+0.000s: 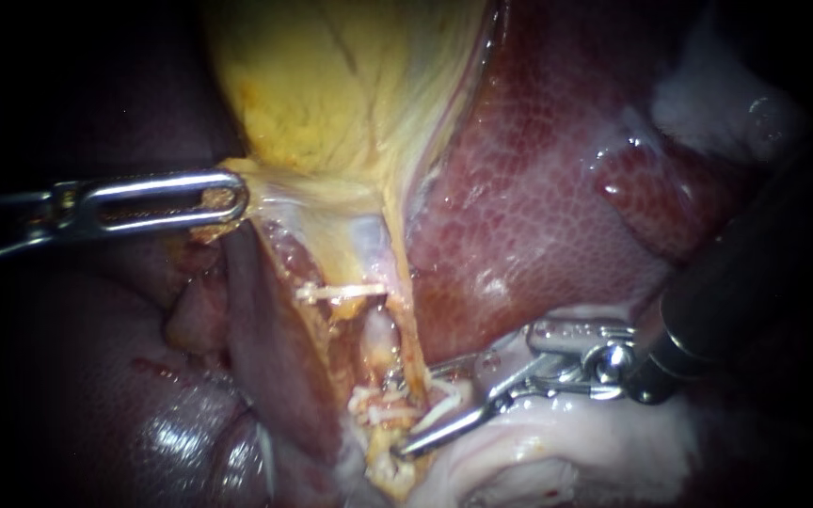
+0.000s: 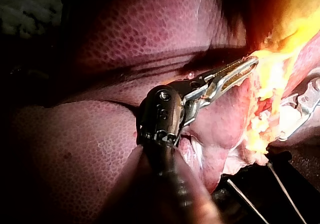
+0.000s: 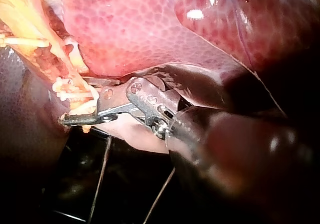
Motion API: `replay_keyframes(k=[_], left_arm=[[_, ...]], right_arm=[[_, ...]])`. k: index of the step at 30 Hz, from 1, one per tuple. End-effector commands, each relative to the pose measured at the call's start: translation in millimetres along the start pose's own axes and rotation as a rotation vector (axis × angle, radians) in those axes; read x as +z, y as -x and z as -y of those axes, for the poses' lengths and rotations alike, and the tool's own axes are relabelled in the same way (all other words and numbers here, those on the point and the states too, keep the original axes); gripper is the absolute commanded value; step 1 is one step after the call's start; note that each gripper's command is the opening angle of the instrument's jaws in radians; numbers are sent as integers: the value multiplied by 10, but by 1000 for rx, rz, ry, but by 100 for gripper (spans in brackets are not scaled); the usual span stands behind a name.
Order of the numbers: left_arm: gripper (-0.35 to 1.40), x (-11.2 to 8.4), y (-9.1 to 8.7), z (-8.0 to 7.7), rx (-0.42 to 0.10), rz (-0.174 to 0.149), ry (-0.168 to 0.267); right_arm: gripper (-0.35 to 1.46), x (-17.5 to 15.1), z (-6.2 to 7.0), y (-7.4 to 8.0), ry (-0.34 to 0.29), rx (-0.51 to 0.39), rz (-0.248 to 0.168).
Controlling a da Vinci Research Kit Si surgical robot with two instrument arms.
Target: Clipping first clip right tube
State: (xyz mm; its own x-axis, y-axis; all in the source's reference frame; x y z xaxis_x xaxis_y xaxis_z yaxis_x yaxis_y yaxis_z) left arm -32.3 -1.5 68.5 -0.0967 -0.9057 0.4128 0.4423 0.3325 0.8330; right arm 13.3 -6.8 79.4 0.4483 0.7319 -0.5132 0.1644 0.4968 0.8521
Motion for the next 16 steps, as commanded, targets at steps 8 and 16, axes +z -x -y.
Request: replay_keyframes(k=[8, 16], left_arm=[[-35, 0, 0, 0, 0, 0, 0], [-35, 0, 0, 0, 0, 0, 0]], right_arm=[[-35, 12, -8, 19, 20, 19, 17], [-34, 9, -7, 16, 20, 21, 17]])
